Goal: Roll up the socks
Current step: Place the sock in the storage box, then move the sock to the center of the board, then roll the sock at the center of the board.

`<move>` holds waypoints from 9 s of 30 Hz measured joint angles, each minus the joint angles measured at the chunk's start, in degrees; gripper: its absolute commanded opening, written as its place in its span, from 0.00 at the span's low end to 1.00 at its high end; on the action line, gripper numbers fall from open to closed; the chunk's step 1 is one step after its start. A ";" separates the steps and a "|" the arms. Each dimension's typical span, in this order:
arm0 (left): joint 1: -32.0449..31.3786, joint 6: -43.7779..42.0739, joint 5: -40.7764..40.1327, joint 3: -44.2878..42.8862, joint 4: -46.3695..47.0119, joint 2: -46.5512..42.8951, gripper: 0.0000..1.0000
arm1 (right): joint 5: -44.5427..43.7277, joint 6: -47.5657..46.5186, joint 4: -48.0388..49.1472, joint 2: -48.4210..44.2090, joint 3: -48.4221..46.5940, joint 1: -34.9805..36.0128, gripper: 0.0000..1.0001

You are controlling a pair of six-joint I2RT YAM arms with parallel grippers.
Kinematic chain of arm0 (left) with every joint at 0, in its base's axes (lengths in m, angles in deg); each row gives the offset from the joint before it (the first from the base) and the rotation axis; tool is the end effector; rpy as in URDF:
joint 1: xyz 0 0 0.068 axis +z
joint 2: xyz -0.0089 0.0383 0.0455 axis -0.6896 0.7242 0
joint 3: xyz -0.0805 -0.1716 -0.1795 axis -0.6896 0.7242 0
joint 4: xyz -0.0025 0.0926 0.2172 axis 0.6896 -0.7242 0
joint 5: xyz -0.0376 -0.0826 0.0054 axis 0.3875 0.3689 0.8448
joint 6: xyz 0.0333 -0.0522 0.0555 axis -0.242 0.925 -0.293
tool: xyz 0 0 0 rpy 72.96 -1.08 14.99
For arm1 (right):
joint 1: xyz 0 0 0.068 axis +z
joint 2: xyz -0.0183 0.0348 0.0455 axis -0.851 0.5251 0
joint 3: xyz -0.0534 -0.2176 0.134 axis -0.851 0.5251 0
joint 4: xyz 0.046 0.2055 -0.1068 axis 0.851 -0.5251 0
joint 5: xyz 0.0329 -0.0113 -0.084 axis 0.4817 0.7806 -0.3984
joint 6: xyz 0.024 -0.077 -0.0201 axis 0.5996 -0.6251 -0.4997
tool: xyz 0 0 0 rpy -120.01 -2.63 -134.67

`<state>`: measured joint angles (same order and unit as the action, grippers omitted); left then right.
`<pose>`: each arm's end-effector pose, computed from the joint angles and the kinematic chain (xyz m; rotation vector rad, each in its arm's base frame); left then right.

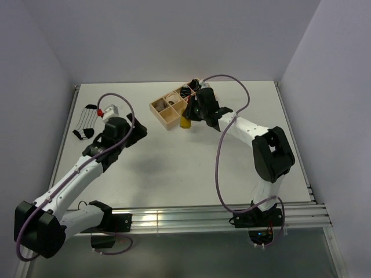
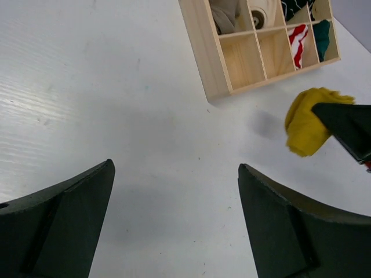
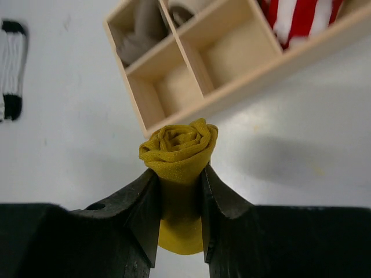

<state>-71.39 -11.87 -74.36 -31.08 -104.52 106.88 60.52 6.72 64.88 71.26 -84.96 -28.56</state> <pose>0.2277 -0.0953 0.2504 -0.5729 2.0694 -0.4683 0.3600 0.2108 0.2180 -0.0106 2.2580 0.6562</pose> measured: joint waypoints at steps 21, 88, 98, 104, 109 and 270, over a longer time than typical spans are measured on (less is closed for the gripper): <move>30.14 -14.19 17.35 -4.33 -9.66 -3.45 0.93 | -9.81 -3.63 1.90 26.40 -32.57 -2.36 0.00; 33.81 -14.99 18.29 -2.78 -9.57 -3.98 0.90 | -5.16 -4.87 -34.23 35.74 -47.10 -1.05 0.12; 34.05 -14.99 18.38 -2.75 -9.57 -3.87 0.90 | -1.27 -3.74 -27.98 28.76 -35.87 -1.66 0.57; 34.14 -15.02 18.32 -2.75 -9.60 -3.87 0.90 | 1.92 -2.51 -28.20 28.26 -37.20 -2.95 0.68; 34.21 -15.02 18.16 -2.75 -9.57 -3.87 0.90 | 2.23 -1.92 -28.22 27.76 -37.53 -3.96 0.70; -10.49 5.03 3.61 -0.90 -1.18 27.06 0.32 | 17.86 10.95 -4.39 -13.68 30.88 12.37 0.62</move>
<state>-81.88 -6.84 -70.76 -31.98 -105.70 133.94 78.38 17.67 60.49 57.57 -54.08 -16.19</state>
